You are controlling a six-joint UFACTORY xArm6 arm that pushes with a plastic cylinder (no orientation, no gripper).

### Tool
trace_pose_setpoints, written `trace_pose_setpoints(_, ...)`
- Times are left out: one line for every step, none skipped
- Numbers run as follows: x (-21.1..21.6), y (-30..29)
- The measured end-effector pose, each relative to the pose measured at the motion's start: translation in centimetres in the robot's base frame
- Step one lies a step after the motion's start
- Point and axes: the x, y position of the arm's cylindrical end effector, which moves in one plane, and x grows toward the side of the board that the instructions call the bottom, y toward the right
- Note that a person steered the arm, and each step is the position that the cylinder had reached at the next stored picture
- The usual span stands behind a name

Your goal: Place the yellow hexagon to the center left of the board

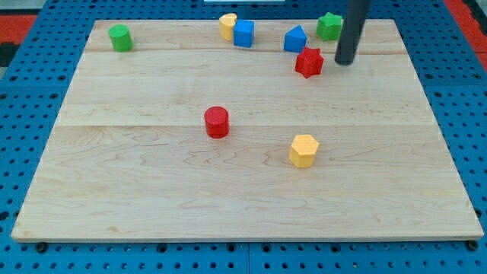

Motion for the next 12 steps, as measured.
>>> trace_pose_setpoints(6.9, 0.0)
trace_pose_setpoints(12.6, -0.1)
trace_pose_setpoints(15.6, -0.6)
trace_pose_setpoints(17.0, -7.3)
trace_pose_setpoints(17.8, -13.7)
trace_pose_setpoints(16.2, -13.5)
trace_pose_setpoints(14.5, -10.9)
trace_pose_setpoints(14.5, -13.5)
trace_pose_setpoints(15.8, -16.1)
trace_pose_setpoints(11.9, -19.9)
trace_pose_setpoints(9.1, -20.0)
trace_pose_setpoints(7.8, -16.8)
